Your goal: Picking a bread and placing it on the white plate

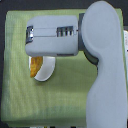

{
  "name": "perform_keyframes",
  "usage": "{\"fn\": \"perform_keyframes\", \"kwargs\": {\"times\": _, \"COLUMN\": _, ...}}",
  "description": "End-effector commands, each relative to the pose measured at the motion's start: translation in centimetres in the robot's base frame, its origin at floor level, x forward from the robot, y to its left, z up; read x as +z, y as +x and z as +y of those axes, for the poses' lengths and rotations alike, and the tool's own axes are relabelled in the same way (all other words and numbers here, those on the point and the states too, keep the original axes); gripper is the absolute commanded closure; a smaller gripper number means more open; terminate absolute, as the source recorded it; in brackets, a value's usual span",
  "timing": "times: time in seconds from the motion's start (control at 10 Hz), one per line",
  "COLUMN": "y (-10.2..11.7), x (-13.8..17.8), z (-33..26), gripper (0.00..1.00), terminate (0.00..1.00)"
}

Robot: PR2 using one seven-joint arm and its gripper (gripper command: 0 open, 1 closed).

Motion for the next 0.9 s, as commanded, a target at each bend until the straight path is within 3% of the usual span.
{"fn": "perform_keyframes", "kwargs": {"times": 0.0, "y": -0.16, "x": -1.01, "z": 0.12, "gripper": 0.00, "terminate": 0.00}}
{"fn": "perform_keyframes", "kwargs": {"times": 0.8, "y": -0.42, "x": -0.83, "z": -0.62, "gripper": 0.00, "terminate": 0.00}}
